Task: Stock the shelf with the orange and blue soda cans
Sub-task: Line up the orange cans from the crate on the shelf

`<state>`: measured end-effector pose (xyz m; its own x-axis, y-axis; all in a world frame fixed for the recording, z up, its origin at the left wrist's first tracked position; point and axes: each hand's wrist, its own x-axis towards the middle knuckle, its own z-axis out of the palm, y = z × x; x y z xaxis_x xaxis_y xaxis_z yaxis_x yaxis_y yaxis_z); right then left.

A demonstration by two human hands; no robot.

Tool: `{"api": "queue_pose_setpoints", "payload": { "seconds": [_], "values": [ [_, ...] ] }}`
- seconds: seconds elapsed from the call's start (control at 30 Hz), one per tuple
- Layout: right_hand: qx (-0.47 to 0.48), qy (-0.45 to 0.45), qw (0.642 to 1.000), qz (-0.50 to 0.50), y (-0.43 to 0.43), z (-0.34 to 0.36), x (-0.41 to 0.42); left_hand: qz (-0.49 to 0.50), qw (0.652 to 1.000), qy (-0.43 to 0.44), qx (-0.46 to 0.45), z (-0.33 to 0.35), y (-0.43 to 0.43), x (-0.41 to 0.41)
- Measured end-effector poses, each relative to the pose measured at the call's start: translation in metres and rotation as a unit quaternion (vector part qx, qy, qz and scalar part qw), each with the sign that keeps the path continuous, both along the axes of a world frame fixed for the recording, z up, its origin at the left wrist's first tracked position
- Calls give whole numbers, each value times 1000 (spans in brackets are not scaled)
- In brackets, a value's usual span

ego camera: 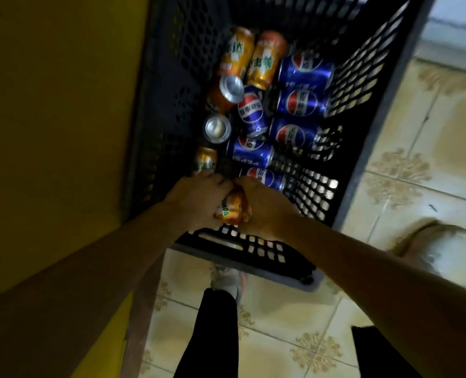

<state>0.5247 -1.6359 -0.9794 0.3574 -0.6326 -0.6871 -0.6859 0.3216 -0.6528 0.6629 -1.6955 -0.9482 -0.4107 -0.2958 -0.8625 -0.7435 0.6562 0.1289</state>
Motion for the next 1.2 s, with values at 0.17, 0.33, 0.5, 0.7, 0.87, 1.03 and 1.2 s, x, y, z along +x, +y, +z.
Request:
{"api": "queue_pose_setpoints", "payload": {
  "seconds": [0.17, 0.33, 0.5, 0.7, 0.87, 1.03, 1.2],
  "values": [
    [25, -43, 994, -99, 4, 134, -55, 44, 997, 62, -22, 126, 4, -41],
    [54, -59, 978, -194, 16, 269, -118, 85, 979, 177, -53, 259, 17, -86],
    [87, -134, 884, -439, 44, 401, -174, 474, 787, 394, -24, 369, 49, -128],
    [52, -237, 747, -619, 89, 498, -200, 651, 584, 451, 179, 468, 66, -211],
    [-16, -269, 717, -643, 113, 545, -246, 610, 605, 477, 185, 523, 63, -268],
    [-60, -349, 719, -598, 114, 590, -337, 587, 553, 573, 143, 586, 81, -341],
    [24, -548, 610, -572, 95, 651, -396, 416, 605, 678, -36, 666, 81, -401]
  ]
}}
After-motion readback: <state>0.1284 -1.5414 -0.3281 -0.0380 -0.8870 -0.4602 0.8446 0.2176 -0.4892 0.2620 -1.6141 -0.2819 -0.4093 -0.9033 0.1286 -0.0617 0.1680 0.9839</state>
